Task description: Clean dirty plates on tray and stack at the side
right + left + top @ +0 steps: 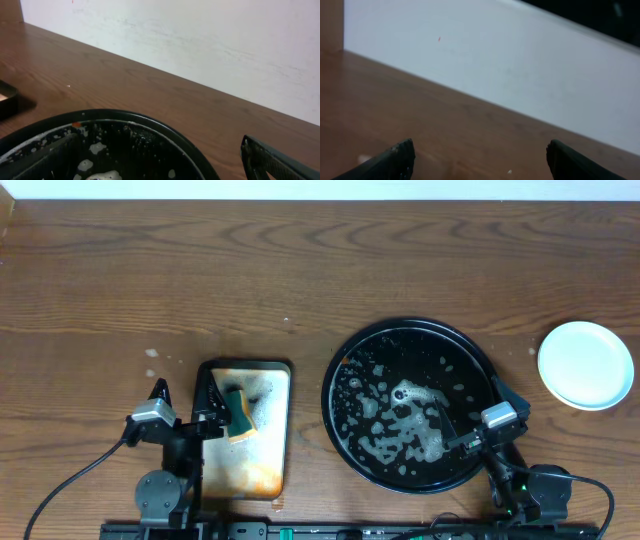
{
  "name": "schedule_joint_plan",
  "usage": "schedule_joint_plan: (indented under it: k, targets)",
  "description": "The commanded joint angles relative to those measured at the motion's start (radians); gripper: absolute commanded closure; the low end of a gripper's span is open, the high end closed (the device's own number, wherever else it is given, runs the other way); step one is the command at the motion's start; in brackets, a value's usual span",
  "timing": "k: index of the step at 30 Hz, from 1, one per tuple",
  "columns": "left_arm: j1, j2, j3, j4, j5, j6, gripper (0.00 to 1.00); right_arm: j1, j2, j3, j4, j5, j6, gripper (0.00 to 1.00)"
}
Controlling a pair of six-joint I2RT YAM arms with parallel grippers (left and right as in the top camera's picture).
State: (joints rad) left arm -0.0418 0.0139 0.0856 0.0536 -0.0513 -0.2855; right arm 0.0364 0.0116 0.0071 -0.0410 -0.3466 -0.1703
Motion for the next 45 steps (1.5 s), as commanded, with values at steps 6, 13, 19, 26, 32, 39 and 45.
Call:
schedule_joint_plan:
  k: [6,13,19,26,32,39,45]
  targets:
    - [0.009,-0.013,-0.082,-0.099,-0.005,0.019,0.15,-0.004,-0.006,-0.002,-0.004,0.002,-0.007,0.01]
    - [0.009,-0.012,-0.082,-0.122,-0.005,0.019,0.15,-0.004,-0.006,-0.002,-0.004,0.002,-0.006,0.01]
    - [0.009,-0.009,-0.082,-0.121,-0.005,0.019,0.15,-0.004,-0.006,-0.002,-0.004,0.002,-0.007,0.01]
    - [0.009,-0.009,-0.082,-0.121,-0.005,0.019,0.15,-0.004,-0.006,-0.002,-0.004,0.002,-0.006,0.01]
    - [0.009,-0.009,-0.082,-0.121,-0.005,0.019,0.15,-0.004,-0.006,-0.002,-0.004,0.002,-0.007,0.01]
    - [0.009,-0.009,-0.082,-0.121,-0.005,0.019,0.15,-0.004,-0.006,-0.002,-0.004,0.002,-0.007,0.01]
    - [0.009,-0.009,-0.082,-0.121,-0.005,0.019,0.15,-0.004,-0.006,-0.002,-0.004,0.002,-0.007,0.01]
